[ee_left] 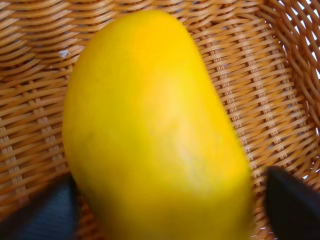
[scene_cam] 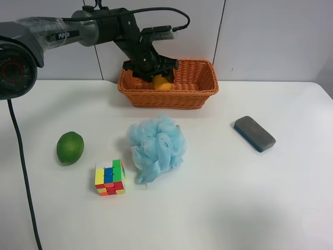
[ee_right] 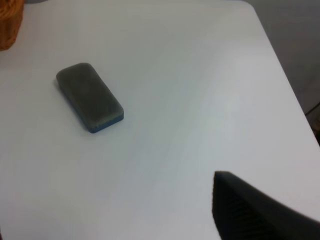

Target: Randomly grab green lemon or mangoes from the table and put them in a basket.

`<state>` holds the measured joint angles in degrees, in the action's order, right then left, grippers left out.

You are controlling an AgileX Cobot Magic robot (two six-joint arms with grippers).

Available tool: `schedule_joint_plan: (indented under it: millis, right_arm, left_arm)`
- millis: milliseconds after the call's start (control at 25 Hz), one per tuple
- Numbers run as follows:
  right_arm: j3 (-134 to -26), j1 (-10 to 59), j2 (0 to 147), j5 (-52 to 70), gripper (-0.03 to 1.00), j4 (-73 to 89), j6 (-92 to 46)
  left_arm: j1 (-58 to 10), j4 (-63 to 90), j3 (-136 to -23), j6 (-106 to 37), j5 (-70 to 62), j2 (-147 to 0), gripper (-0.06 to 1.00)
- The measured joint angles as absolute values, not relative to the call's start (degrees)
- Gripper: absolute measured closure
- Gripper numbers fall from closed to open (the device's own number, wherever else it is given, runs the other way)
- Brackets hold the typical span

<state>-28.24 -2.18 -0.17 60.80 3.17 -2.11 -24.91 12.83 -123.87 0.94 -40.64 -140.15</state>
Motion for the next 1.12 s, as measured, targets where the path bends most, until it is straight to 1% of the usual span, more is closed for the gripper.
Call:
schedule_joint_plan:
  millis: [40, 80, 200, 400, 560, 880, 1000, 1120]
  right_arm:
    - [-28.24, -2.18, -0.17, 60.8, 0.15, 3.17, -2.11]
    - [-28.24, -2.18, -0.17, 60.8, 0.15, 3.17, -2.11]
    - [-28.24, -2.18, -0.17, 60.8, 0.15, 3.17, -2.11]
    - [-28.24, -2.18, -0.17, 60.8, 0.15, 3.17, -2.11]
    - [-28.24, -2.18, -0.17, 60.8, 0.15, 3.17, -2.11]
    - [-28.24, -2.18, -0.17, 60.8, 0.15, 3.17, -2.11]
    - [-28.24, -2.18, -0.17, 60.8, 0.15, 3.17, -2.11]
    - [-28.24, -2.18, -0.17, 60.8, 0.15, 3.17, -2.11]
  left_arm:
    - [-24.91, 12.83, -123.87, 1.16, -40.58, -139.94, 0.05]
    - [-24.91, 12.89, -123.87, 1.3, -40.58, -139.76, 0.01]
    - [-24.91, 12.89, -123.87, 1.3, -40.58, -139.3, -0.04]
    - [-24.91, 12.82, -123.87, 1.47, -42.86, -137.53, -0.05]
    - [-24.95, 8.93, -123.87, 1.47, -49.41, -131.85, -0.05]
    - [-24.95, -5.99, -123.89, 1.53, -66.47, -109.96, -0.05]
    - [-24.78, -12.28, -123.0, 1.53, -68.47, -101.34, -0.05]
    - [-22.79, -15.58, -117.41, 1.53, -68.99, -92.33, -0.05]
